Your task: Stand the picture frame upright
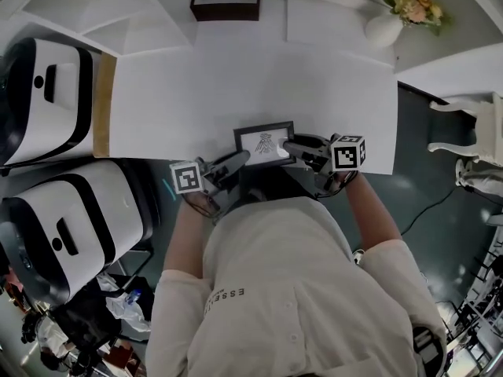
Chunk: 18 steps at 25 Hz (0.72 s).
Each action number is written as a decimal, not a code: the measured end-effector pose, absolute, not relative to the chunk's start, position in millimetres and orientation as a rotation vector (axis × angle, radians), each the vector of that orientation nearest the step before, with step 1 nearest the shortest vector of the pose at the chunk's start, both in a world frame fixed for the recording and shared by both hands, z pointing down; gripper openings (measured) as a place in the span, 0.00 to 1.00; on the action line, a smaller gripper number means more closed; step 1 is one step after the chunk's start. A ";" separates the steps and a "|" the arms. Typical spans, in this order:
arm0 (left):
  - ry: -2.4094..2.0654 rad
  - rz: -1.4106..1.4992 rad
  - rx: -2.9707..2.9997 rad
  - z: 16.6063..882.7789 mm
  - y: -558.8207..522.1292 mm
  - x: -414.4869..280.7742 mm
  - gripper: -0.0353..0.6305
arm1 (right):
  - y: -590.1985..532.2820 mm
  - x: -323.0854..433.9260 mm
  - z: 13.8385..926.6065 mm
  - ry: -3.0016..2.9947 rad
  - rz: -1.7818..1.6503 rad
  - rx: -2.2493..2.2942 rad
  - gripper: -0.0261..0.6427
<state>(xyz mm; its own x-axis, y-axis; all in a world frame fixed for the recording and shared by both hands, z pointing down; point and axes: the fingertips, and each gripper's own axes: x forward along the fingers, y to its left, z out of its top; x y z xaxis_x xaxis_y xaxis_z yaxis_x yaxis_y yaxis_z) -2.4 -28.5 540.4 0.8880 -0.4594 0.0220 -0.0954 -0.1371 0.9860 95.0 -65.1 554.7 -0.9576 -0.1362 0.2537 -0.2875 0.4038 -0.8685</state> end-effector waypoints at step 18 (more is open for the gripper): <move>-0.528 -0.152 1.870 526.2 -101.0 -65.7 0.16 | -117.6 36.0 521.5 -2.503 1.585 0.281 0.19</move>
